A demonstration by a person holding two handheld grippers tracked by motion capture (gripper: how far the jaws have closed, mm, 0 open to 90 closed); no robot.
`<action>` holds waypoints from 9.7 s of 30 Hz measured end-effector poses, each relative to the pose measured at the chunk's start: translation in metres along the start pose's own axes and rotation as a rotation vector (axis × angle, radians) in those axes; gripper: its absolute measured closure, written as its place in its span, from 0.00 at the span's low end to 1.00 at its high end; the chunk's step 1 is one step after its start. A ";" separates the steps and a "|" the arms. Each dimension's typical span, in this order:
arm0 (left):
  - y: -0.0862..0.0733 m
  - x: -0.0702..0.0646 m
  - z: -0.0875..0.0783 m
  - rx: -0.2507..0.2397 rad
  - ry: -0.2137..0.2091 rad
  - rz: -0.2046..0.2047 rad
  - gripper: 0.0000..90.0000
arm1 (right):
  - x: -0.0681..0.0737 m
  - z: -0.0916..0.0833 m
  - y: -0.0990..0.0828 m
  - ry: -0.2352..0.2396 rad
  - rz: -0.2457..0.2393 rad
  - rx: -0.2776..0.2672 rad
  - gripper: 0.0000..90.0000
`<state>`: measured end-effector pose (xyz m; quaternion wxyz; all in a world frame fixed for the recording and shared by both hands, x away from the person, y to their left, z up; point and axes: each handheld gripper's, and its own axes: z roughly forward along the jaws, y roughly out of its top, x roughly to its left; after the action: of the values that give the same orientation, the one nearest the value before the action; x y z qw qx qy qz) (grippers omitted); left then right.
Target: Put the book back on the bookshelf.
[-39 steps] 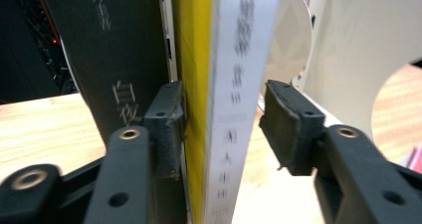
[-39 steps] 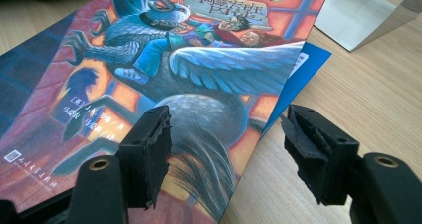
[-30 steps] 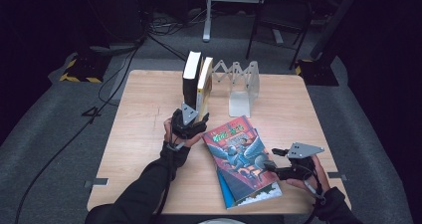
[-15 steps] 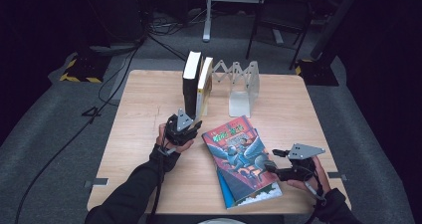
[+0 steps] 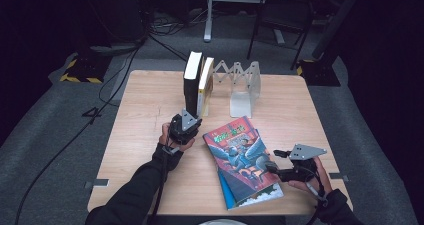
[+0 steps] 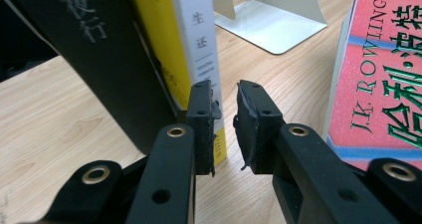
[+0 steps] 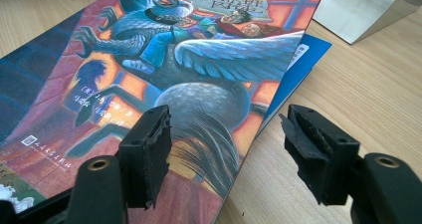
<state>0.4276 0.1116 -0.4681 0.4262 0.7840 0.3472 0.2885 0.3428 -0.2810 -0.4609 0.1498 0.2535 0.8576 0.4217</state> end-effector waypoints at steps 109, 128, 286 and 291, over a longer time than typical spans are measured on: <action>-0.055 -0.042 -0.066 0.255 -0.429 0.162 0.58 | 0.015 -0.027 -0.014 0.013 0.011 0.041 0.38; -0.069 -0.039 -0.065 0.248 -0.485 0.149 0.36 | 0.005 -0.038 -0.024 0.063 -0.006 0.110 0.44; 0.105 0.007 -0.030 -0.042 -0.465 0.174 0.99 | 0.004 0.021 0.079 -0.002 -0.150 -0.272 0.88; 0.108 0.002 -0.034 -0.079 -0.459 0.178 0.97 | 0.005 0.015 0.075 -0.071 -0.159 -0.325 0.91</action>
<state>0.4353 0.0863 -0.3575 0.4970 0.8392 0.1592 0.1528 0.3690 -0.2294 -0.4102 0.2520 0.1722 0.7896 0.5324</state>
